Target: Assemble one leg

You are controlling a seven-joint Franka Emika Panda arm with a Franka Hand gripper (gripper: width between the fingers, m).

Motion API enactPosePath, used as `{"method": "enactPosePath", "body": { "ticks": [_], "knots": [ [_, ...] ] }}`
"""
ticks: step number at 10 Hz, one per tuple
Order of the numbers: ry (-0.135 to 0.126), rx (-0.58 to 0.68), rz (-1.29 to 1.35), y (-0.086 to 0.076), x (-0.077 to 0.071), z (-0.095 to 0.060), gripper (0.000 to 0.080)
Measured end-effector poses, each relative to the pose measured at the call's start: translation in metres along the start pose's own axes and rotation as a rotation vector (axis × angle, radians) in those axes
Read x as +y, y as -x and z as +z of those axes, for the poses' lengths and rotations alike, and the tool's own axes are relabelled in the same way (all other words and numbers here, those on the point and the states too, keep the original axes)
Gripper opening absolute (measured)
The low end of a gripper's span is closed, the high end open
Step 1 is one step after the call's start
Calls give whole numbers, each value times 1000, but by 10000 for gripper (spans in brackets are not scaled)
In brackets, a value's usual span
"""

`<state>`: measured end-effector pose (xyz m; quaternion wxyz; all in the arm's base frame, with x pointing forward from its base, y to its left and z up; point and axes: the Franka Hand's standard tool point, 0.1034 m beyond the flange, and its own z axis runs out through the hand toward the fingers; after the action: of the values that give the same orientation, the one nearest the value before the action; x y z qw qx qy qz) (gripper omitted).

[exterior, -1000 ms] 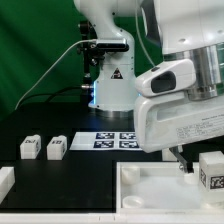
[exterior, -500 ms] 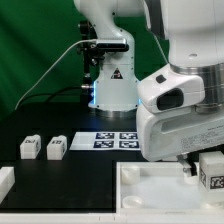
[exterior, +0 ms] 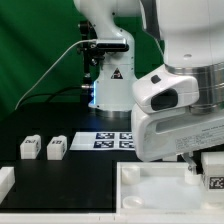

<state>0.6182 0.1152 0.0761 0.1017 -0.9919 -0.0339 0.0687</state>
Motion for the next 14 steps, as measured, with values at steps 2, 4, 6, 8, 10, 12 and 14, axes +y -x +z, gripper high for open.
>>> {"method": "enactPosePath", "body": {
  "ticks": [2,4,6,8,10,12,14],
  "knots": [
    [-35,83,164,-1,4,2,302],
    [-125,133,612,-1,-4,4,301],
    [-150,117,826,-1,-10,6,301],
    [-165,103,1006,-1,-12,6,301],
    [-199,93,1232,-2,-15,7,300],
    [-232,115,1322,-5,-17,7,376],
    [-227,119,1275,-5,-17,8,513]
  ]
}}
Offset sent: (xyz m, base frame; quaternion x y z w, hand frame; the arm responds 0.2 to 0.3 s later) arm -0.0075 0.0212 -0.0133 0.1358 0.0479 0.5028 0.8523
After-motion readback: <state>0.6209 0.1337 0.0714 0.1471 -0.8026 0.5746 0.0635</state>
